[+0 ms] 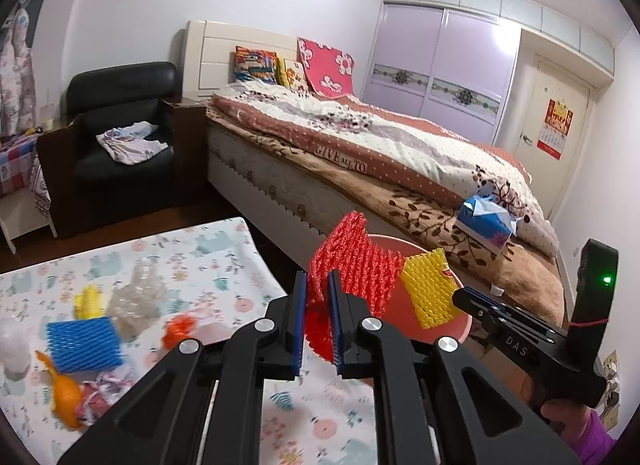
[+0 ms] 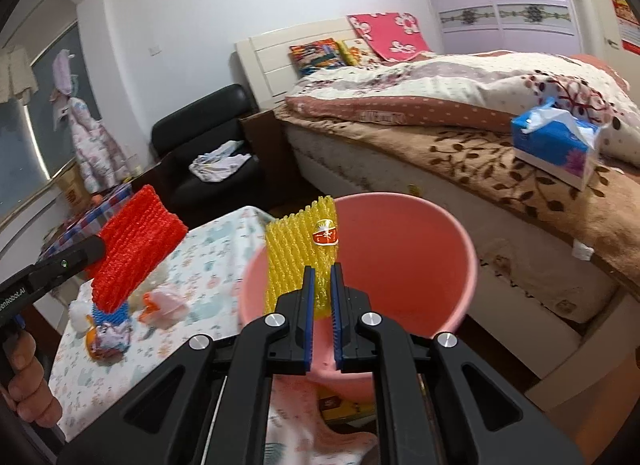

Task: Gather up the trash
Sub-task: 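Carry both foam nets over the pink bucket and open both grippers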

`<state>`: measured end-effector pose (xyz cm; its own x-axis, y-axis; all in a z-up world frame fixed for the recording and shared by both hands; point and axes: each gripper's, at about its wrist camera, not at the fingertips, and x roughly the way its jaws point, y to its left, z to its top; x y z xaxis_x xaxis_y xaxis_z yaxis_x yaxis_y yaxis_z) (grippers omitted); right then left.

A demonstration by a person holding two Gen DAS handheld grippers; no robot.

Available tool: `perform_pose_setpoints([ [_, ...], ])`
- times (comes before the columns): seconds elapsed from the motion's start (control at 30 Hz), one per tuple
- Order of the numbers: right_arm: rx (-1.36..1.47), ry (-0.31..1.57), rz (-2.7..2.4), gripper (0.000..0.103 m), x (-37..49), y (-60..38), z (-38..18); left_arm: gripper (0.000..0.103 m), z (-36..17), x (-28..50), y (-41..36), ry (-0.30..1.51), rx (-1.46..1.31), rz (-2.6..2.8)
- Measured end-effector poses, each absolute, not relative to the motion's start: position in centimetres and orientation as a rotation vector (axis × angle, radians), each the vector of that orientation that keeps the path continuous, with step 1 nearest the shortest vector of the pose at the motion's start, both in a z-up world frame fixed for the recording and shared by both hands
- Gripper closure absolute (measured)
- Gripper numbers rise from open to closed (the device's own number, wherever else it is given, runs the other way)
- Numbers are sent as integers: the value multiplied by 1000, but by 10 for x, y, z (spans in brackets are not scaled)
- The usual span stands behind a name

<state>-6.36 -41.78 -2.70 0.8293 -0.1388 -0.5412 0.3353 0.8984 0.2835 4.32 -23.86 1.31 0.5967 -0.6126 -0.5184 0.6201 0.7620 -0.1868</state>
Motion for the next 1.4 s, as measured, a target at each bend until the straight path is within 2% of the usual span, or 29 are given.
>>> perform_pose_setpoints([
  [0.63, 425, 587, -320, 95, -63, -453, -55, 92, -42, 63, -331, 737, 92, -750],
  [0.73, 433, 590, -320, 95, -62, -455, -58, 85, -45, 62, -334, 738, 88, -749],
  [0.87, 443, 586, -319, 95, -62, -458, -59, 64, -45, 61, -333, 735, 69, -746],
  [1.0, 453, 580, -316, 95, -64, -460, -60, 55, -43, 60, -332, 732, 63, -757],
  [1.2, 475, 589, -314, 93, -64, -460, -61, 50, -39, 54, -328, 720, 61, -764],
  [1.3, 486, 594, -311, 84, -63, -460, -61, 48, -36, 51, -325, 711, 62, -761],
  [1.37, 486, 586, -312, 64, -64, -459, -60, 47, -35, 49, -322, 711, 60, -759],
  [1.4, 485, 578, -313, 62, -65, -458, -59, 47, -34, 49, -321, 711, 58, -758],
])
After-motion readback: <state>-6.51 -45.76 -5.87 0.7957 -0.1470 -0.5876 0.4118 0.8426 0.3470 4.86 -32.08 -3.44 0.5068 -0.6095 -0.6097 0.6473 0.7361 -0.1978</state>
